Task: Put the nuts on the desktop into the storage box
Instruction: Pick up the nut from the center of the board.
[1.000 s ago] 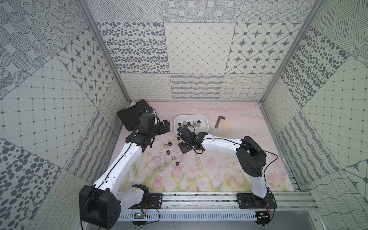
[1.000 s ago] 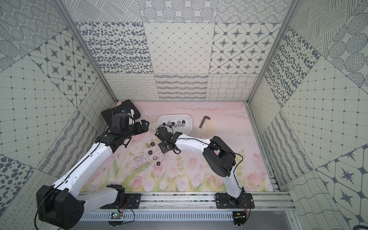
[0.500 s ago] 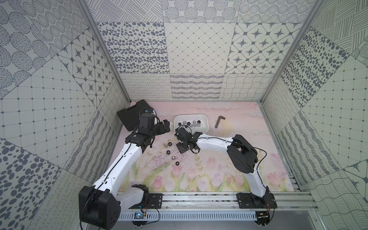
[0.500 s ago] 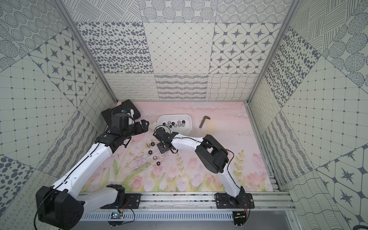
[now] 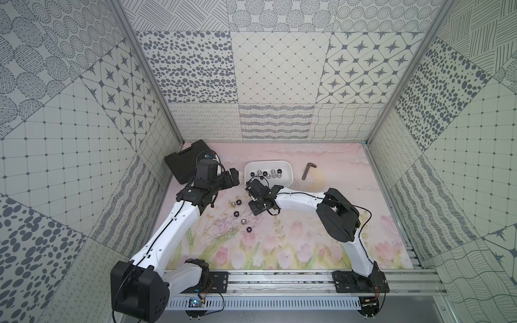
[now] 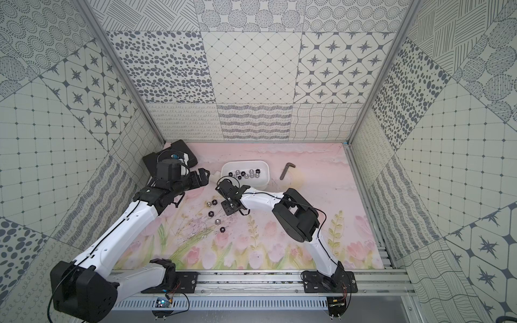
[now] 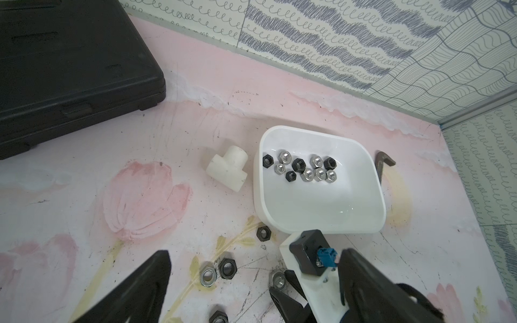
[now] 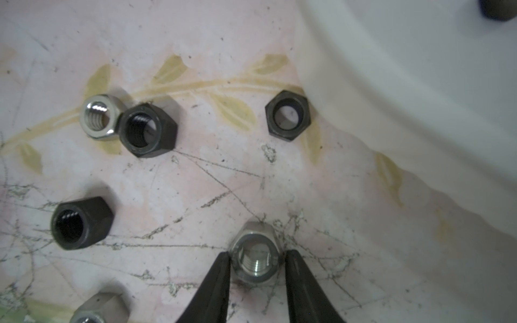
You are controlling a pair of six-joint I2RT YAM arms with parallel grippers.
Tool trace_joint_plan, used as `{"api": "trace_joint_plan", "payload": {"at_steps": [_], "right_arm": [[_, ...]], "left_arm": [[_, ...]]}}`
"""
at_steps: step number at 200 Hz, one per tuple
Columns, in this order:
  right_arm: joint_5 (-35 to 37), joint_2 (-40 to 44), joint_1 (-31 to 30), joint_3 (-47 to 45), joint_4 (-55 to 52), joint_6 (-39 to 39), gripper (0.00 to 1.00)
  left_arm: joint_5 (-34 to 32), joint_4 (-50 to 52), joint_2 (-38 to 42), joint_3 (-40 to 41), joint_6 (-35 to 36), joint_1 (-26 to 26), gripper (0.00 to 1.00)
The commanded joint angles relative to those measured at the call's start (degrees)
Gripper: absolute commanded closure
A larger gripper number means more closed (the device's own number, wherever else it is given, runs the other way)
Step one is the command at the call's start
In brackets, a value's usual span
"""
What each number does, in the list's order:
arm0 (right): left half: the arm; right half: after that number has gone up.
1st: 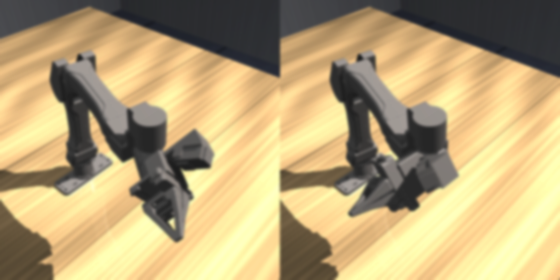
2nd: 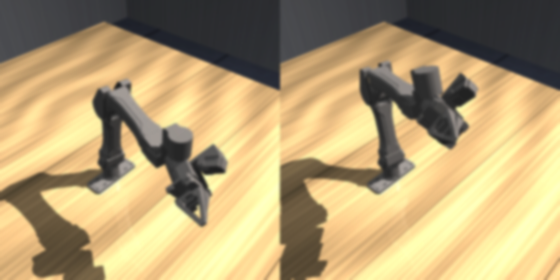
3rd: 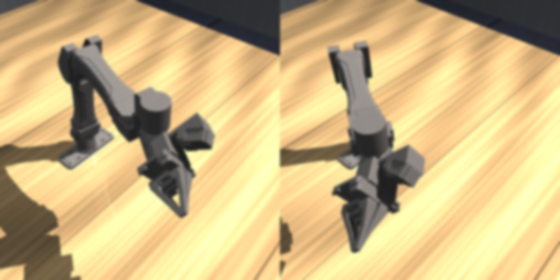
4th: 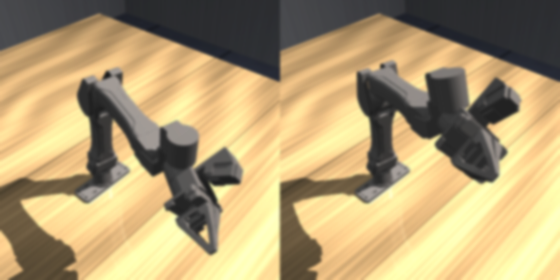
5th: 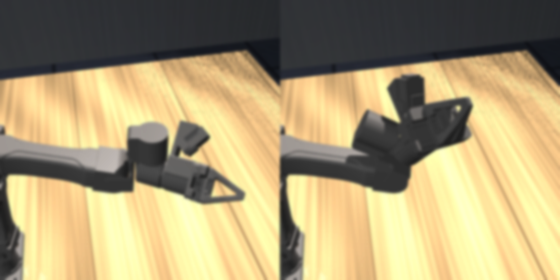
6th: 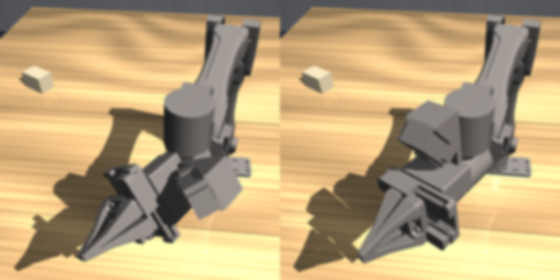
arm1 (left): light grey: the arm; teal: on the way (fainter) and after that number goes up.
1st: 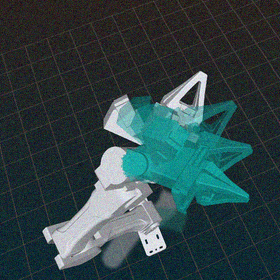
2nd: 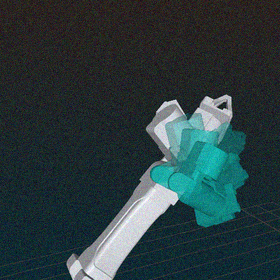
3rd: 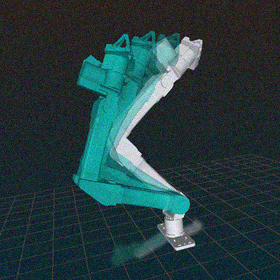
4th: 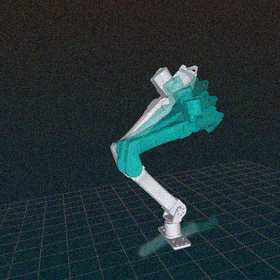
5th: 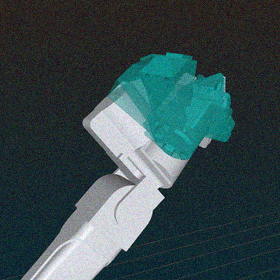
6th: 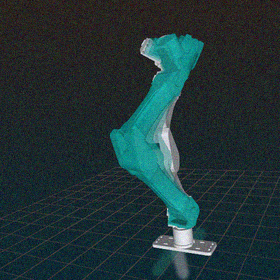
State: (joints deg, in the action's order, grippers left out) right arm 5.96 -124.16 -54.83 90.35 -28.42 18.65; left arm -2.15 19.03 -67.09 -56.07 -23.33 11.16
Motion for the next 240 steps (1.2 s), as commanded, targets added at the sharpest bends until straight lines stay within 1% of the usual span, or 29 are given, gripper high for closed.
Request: {"api": "trace_joint_plan", "payload": {"at_steps": [1,9,24,61,86,93,113,119,129,135,150,170,182,224,240], "right_arm": [[-1.3,-1.9,0.4,1.7,1.0,-0.1,0.65],[-1.5,-2.0,0.5,1.8,1.0,-0.1,0.66],[-1.8,-2.2,0.7,1.9,1.1,0.0,0.72],[-1.8,-2.3,0.7,1.8,1.4,-0.2,0.79],[-1.7,-1.9,0.8,1.7,1.3,-0.2,0.81],[-1.6,-1.8,0.8,1.6,1.3,-0.2,0.80],[-0.7,-1.6,0.8,1.5,1.3,-0.5,0.70],[-0.7,-1.7,0.8,1.6,1.3,-0.5,0.66],[-0.6,-2.0,0.9,1.7,1.3,-0.6,0.57],[-0.6,-2.1,0.9,1.8,1.3,-0.6,0.55],[-0.9,-2.7,1.0,2.3,1.3,-0.7,0.52],[-0.8,-3.5,1.0,3.1,1.3,-1.0,0.53],[-0.7,-3.9,1.0,3.8,1.3,-1.2,0.56],[-1.2,-3.8,0.9,4.0,0.8,-1.5,0.76],[-0.7,-2.9,0.9,3.0,0.9,-1.5,0.79]], "left_arm": [[-0.6,-0.3,-0.1,0.2,1.1,0.0,0.01],[-0.5,-0.3,-0.1,0.2,1.2,0.0,0.01],[-0.6,-0.3,-0.1,0.2,1.1,0.0,0.01],[-0.7,-0.4,0.0,0.2,1.2,0.0,0.01],[-0.7,-0.4,0.1,0.3,1.2,0.0,0.01],[-0.7,-0.3,0.1,0.3,1.2,0.0,0.01],[-0.7,-0.3,0.1,0.3,1.2,0.0,0.01],[-0.7,-0.3,0.1,0.3,1.2,0.0,0.01],[-0.7,-0.3,0.2,0.3,1.2,0.0,0.01],[-0.7,-0.2,0.2,0.3,1.2,0.0,0.01],[-0.7,-0.1,0.2,0.3,1.2,0.0,0.01],[-0.7,-0.1,0.2,0.3,1.2,-0.1,0.01],[-0.7,-0.1,0.1,0.3,1.2,0.0,0.01],[-0.9,0.0,0.3,0.4,1.2,0.0,0.01],[-0.9,0.0,0.2,0.4,1.2,0.1,0.01]]}}
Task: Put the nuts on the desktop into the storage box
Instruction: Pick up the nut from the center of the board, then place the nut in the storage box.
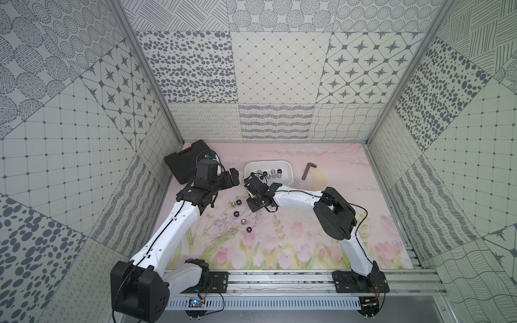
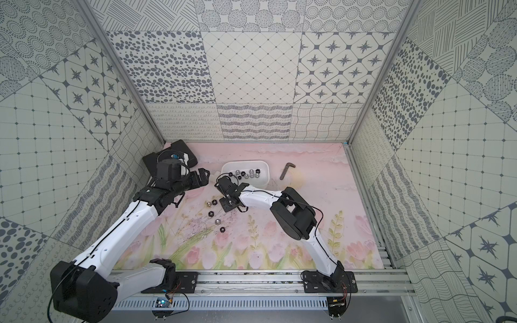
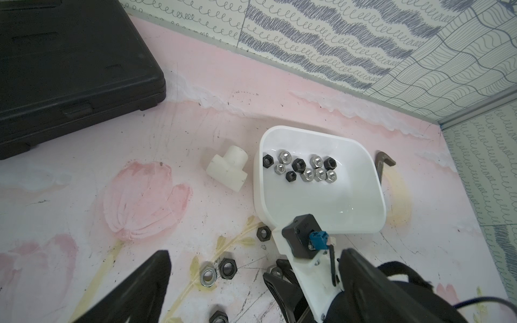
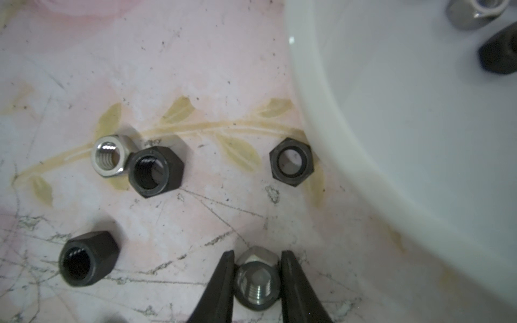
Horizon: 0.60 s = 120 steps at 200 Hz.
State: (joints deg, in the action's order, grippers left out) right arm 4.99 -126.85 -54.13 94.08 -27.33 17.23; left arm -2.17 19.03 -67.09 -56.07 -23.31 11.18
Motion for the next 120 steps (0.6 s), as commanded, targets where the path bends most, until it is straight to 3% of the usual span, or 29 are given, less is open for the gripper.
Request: {"api": "trace_joint_plan", "payload": {"at_steps": [1,77,120], "right_arm": [[0.3,-0.1,0.2,-0.8,-0.2,-0.1,0.78],[-1.8,9.1,0.5,0.7,0.5,-2.2,0.83],[-5.9,12.1,6.7,4.4,1.1,-3.7,0.82]], "left_arm": [[-0.9,0.0,0.2,0.4,1.2,0.1,0.01],[-1.0,0.3,0.6,0.4,1.2,0.0,0.01],[-1.0,0.5,0.6,0.1,1.2,0.1,0.01]]}}
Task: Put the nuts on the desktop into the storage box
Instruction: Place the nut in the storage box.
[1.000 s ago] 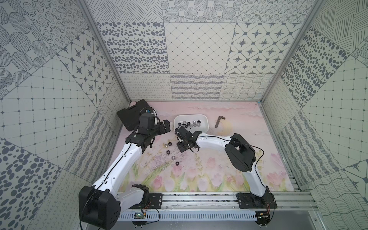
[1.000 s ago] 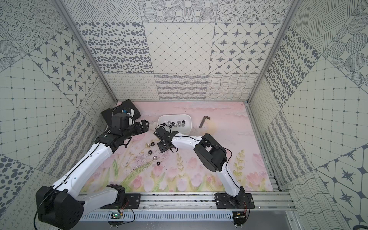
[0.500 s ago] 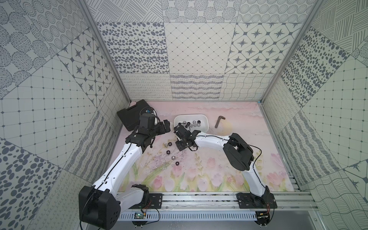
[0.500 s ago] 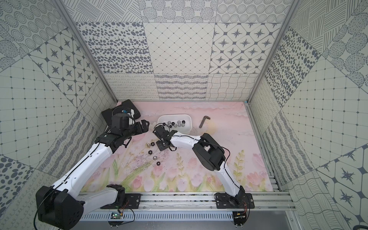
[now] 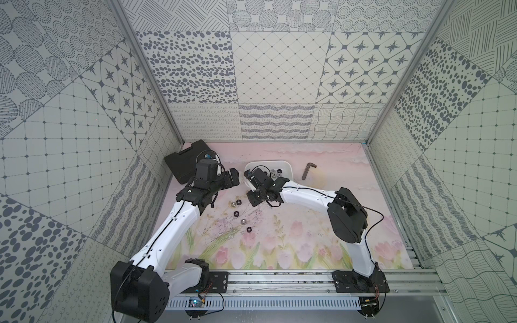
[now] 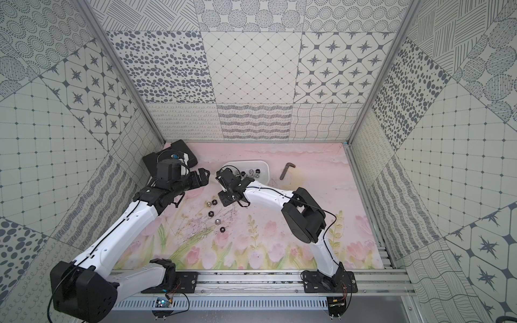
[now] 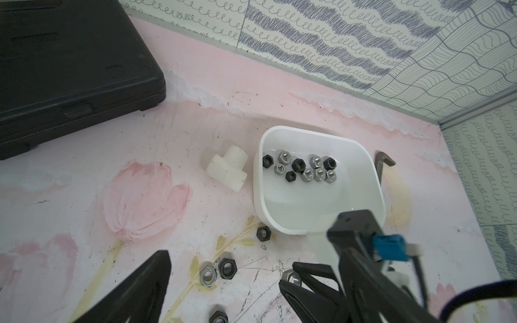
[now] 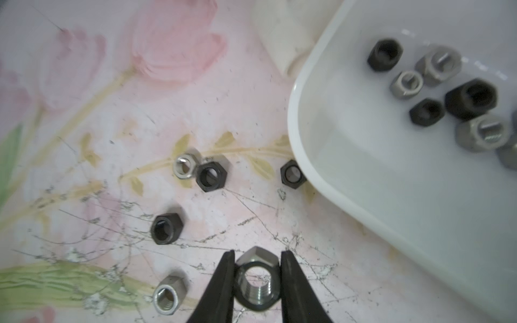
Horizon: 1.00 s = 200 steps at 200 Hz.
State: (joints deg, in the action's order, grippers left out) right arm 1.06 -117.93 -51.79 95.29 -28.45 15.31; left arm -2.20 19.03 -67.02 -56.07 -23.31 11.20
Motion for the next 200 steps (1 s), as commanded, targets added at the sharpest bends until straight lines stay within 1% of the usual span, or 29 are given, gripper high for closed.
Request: {"api": "trace_joint_plan", "payload": {"at_steps": [1,33,71,151,200], "right_arm": [[-2.0,3.1,4.5,3.2,2.2,-1.8,0.82],[-1.4,1.2,10.7,4.0,2.2,-1.0,0.84],[1.1,-3.9,14.1,6.5,2.2,-1.8,0.84],[5.0,-15.1,15.2,17.6,0.8,-4.0,0.84],[7.0,-19.4,14.9,19.9,1.0,-4.5,0.84]], "left_arm": [[-1.0,0.5,0.6,0.1,1.2,0.0,0.01],[-1.1,0.5,0.6,0.1,1.3,0.0,0.01],[-0.8,0.7,0.8,-0.1,1.3,0.0,0.01],[-0.9,0.9,1.1,-0.4,1.4,0.1,0.01],[-1.0,0.8,1.1,-0.5,1.5,0.0,0.01]]}}
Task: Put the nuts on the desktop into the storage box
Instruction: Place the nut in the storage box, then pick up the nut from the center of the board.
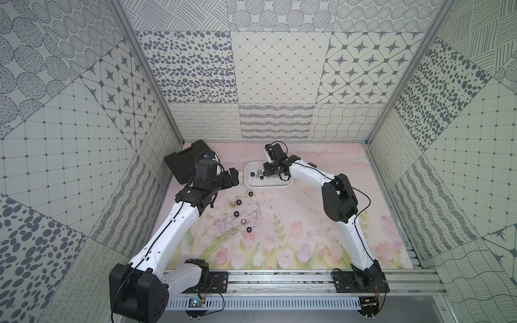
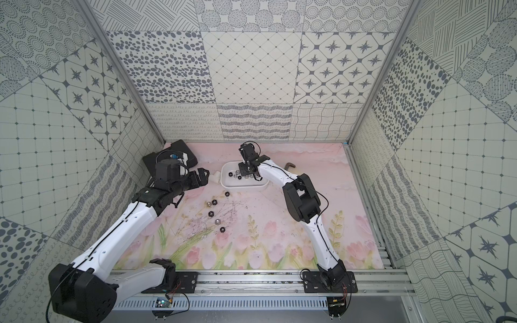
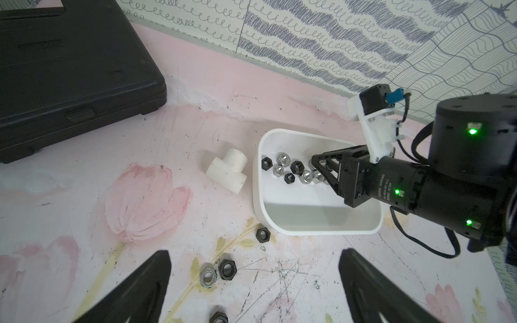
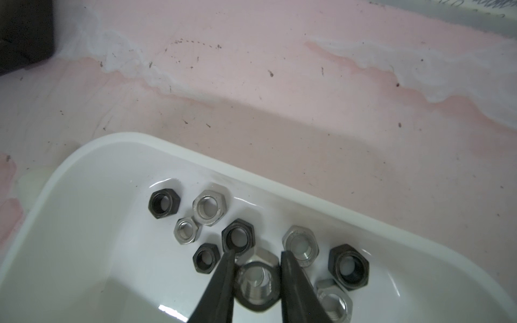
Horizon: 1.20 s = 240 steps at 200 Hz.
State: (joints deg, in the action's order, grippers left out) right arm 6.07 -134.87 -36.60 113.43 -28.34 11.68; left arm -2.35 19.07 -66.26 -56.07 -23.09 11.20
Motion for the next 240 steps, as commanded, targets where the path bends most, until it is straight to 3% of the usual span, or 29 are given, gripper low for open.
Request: {"api": "trace_joint_plan", "payload": {"at_steps": [1,85,103,129,142,194,240], "right_arm": [[2.1,-2.5,-0.4,1.8,0.9,-0.9,0.84],[3.3,-6.0,-0.7,4.1,1.0,-1.1,0.81],[3.6,-5.9,-0.7,3.7,1.0,-1.2,0.73],[4.0,-5.4,-0.7,3.2,1.0,-1.4,0.54],[4.0,-4.8,-0.8,3.1,0.9,-1.6,0.51],[5.8,2.1,-3.3,1.7,1.2,-3.9,0.48],[2.4,13.0,-8.8,-7.6,2.4,-4.3,0.48]], "left_arm": [[-0.8,0.8,0.3,-0.5,1.3,0.0,0.01],[-0.9,0.7,0.2,-0.3,1.4,0.1,0.01],[-0.9,0.6,0.1,-0.2,1.3,0.0,0.01],[-0.7,0.6,0.1,-0.2,1.3,0.0,0.01],[-0.8,0.6,0.1,-0.2,1.3,0.0,0.01],[-0.7,0.7,-0.1,-0.1,1.2,0.0,0.01],[-0.9,0.9,0.3,-0.1,1.3,0.0,0.01]]}}
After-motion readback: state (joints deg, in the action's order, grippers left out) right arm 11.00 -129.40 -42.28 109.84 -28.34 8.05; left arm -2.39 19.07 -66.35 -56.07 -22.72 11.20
